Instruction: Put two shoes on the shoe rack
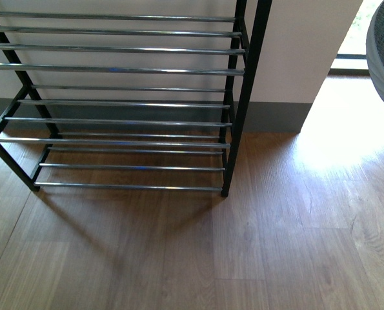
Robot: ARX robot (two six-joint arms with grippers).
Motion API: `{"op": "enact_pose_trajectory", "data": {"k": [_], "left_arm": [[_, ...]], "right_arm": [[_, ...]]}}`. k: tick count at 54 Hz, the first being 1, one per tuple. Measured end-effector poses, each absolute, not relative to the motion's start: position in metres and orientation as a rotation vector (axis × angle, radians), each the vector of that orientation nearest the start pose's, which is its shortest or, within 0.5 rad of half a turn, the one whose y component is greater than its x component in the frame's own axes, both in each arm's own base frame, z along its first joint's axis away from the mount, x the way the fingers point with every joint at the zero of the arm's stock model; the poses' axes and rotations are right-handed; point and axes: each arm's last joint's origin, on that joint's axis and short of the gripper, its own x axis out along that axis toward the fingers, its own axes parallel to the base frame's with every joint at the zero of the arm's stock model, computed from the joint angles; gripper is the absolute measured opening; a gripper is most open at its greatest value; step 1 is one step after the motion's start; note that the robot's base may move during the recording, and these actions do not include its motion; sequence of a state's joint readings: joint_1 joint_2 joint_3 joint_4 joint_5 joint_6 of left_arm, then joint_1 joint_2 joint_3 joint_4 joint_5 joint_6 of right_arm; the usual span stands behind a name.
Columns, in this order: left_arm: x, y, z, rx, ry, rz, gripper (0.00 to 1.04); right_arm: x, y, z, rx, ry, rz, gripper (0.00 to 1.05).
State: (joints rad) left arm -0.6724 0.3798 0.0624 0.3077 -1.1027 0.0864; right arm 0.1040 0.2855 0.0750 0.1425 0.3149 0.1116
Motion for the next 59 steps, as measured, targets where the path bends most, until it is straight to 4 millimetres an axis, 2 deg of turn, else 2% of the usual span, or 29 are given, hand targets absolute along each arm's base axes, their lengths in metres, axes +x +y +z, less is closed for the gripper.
{"op": "enact_pose_trajectory", "data": {"k": [59], "left_arm": [[0.0999,-0.0466,0.1811,0.093,0.025,0.428,0.02]], "right_arm": [[0.1142,0.0029,0.1788,0.097,0.056,-0.214,0.01]]}}
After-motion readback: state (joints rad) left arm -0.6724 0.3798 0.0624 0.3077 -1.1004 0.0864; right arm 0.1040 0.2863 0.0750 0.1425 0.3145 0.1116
